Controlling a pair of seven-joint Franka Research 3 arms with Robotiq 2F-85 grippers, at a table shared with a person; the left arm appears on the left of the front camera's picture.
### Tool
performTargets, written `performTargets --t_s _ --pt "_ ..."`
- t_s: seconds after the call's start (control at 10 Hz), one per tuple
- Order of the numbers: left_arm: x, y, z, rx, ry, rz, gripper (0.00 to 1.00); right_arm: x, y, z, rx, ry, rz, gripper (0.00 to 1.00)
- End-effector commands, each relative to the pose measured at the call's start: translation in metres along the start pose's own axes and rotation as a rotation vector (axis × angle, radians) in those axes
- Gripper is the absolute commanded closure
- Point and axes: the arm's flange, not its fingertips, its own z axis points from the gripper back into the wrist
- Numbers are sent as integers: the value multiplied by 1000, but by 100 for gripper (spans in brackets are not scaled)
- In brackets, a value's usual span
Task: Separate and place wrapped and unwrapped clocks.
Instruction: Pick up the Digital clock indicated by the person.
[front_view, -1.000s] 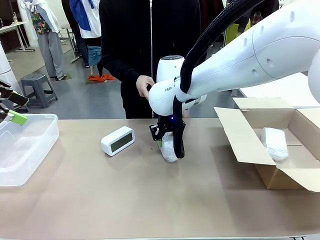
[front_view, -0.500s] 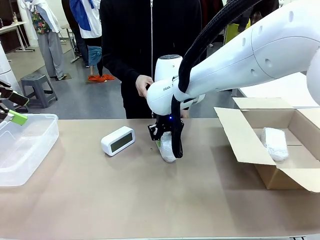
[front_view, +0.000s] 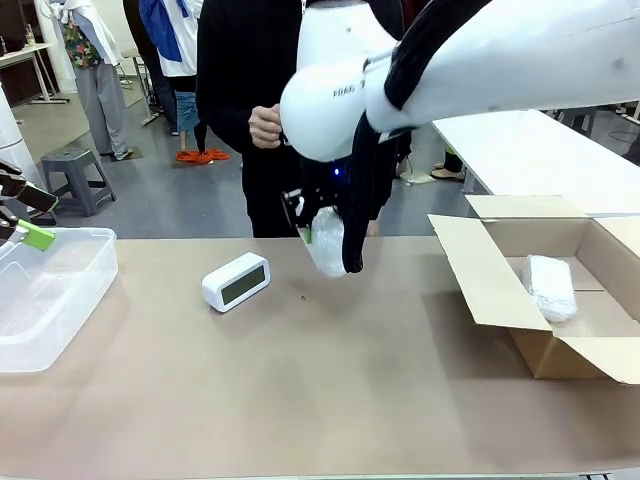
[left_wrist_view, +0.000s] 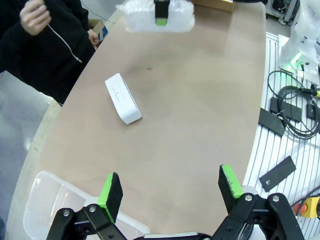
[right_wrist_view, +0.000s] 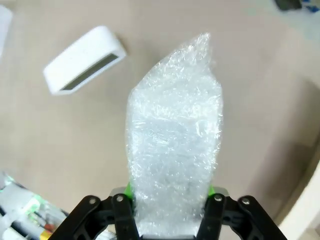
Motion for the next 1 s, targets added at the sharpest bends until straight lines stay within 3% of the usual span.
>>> performTargets --t_s 0.0,0.4,0.5,0.6,0.7,0.9 --pt "-1 2 0 -17 -14 -13 0 -41 6 33 -19 -73 5 100" --pt "-1 2 0 -17 -14 -13 0 -93 19 73 -62 -242 62 100" --pt "-1 2 0 -17 -14 -13 0 -92 16 72 -53 -255 51 100" --pt "-1 2 0 -17 -14 -13 0 -80 10 65 -43 -198 62 100" --pt "-1 2 0 -17 -14 -13 0 -88 25 84 -39 -203 76 100" --pt "-1 2 0 -17 -14 -13 0 -88 25 84 -39 -203 76 100"
